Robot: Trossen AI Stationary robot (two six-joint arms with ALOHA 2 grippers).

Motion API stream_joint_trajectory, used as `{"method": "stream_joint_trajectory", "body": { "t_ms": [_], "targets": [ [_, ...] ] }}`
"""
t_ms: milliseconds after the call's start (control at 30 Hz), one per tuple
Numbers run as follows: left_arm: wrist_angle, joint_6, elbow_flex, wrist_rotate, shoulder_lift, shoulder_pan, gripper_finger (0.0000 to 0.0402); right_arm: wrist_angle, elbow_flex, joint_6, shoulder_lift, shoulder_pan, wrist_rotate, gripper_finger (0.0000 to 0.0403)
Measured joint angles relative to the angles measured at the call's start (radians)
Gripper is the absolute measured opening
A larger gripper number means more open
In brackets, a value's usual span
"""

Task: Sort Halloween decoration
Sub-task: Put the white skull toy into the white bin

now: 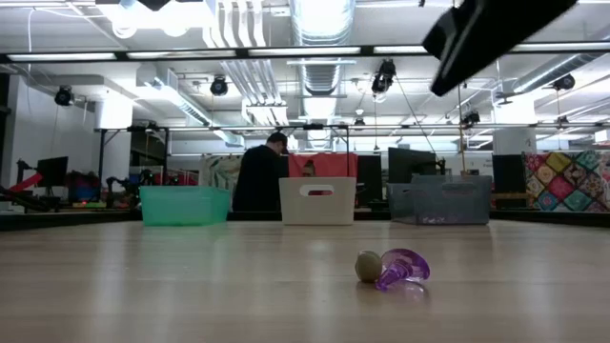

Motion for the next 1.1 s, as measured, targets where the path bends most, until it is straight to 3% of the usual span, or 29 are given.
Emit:
{"method": "stream_joint_trajectory", "body": {
  "t_ms": [267,533,800,1100],
  "targets": [
    [0.195,0.160,0.000,0.006,0.139,0.003,0.0095,0.135,-0.144,0.081,-0.049,0.083,0.011,0.0075],
    [0.326,0.203,0.000,0.235,0.265,0.039,0.0095,0.193,-0.198,0.192,-0.063,0.170,0.139,0.0076],
    [0.519,0.195,0.000,0.243,0.418,0.039,0.0110,0.280,-0.206,0.234,-0.063,0.231,0.158,0.0072],
    [0.639,0.129,0.000,0.256,0.533,0.038,0.0161,0.430,-0.207,0.213,-0.039,0.312,0.203,0.0075]
  ]
}}
